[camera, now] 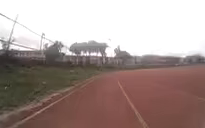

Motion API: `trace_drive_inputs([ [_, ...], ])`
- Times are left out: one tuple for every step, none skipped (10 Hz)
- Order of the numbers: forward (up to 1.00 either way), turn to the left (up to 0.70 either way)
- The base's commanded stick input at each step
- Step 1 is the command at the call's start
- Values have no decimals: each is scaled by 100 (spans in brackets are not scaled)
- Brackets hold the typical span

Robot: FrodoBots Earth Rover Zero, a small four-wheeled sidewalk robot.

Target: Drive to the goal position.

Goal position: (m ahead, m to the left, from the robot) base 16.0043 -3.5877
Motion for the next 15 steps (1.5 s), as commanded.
trace_drive_inputs([
  [100,-26],
  [100,-30],
  [100,-30],
  [100,-30],
  [100,-30],
  [100,-29],
  [100,-11],
  [100,0],
  [100,0],
  [100,0],
  [100,0],
  [100,0],
  [100,0],
  [100,0],
  [100,0],
])
